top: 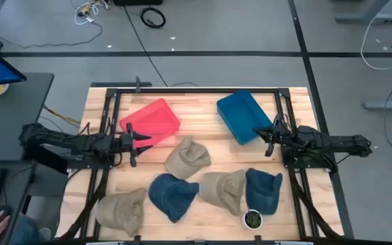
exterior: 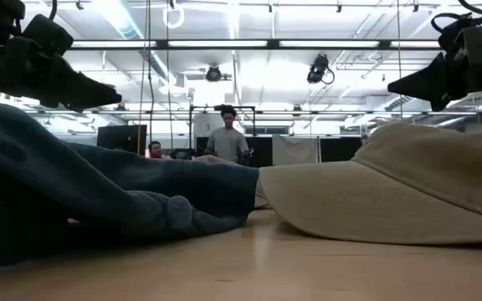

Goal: Pick & Place hat

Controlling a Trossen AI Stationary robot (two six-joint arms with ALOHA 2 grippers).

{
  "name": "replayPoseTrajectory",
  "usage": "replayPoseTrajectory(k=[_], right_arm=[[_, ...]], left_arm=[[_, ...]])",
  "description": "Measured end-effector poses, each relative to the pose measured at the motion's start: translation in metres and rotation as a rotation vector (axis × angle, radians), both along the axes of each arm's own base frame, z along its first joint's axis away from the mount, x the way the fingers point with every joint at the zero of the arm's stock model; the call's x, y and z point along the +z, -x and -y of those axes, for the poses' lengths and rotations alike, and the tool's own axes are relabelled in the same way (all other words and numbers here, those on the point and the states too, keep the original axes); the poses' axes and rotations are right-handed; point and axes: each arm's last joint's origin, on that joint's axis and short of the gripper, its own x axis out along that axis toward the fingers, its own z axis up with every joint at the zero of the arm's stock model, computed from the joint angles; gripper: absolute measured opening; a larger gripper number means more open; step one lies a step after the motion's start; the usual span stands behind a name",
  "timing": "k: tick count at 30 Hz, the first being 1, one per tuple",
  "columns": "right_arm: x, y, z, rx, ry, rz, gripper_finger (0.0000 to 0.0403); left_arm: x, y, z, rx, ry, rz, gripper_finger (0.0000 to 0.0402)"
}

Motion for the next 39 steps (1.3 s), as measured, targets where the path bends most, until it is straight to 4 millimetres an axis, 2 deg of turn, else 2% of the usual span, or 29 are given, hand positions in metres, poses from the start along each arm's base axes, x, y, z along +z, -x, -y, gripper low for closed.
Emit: replayPoseTrajectory(k=[4, 9, 14, 21, 26, 29, 34, 39], right_arm=[[0.0, 0.0, 0.0, 0.007, 0.104, -0.038, 0.0004], [0.005, 0.0, 0.0, 0.004, 0.097, 0.013, 0.0004], [0.021, 0.0, -0.002, 0.081, 0.116, 0.18, 0.002], [0.035, 0.001, -0.006, 0.187, 0.123, 0.337, 0.0094], [0.045, -0.002, -0.007, 0.227, 0.144, 0.431, 0.0134], [0.049, -0.006, -0.008, 0.255, 0.157, 0.463, 0.0142], [0.056, -0.016, -0.009, 0.274, 0.118, 0.445, 0.0137], [0.071, -0.026, -0.009, 0.269, 0.152, 0.41, 0.013]], left_arm=[[0.001, 0.0, 0.0, 0.0, 0.002, 0.008, 0.0177], [0.007, -0.001, 0.0, 0.004, 0.051, 0.063, 0.0177], [0.049, 0.001, 0.0, 0.003, 0.066, 0.129, 0.0177], [0.102, 0.005, 0.0, -0.018, 0.124, -0.088, 0.0177], [0.126, -0.01, 0.006, -0.068, 0.176, -0.189, 0.0177], [0.123, -0.028, 0.011, -0.072, 0.165, -0.26, 0.0177], [0.101, -0.07, 0.019, -0.064, 0.143, -0.369, 0.0177], [0.076, -0.109, 0.026, -0.119, -0.018, -0.43, 0.0177]])
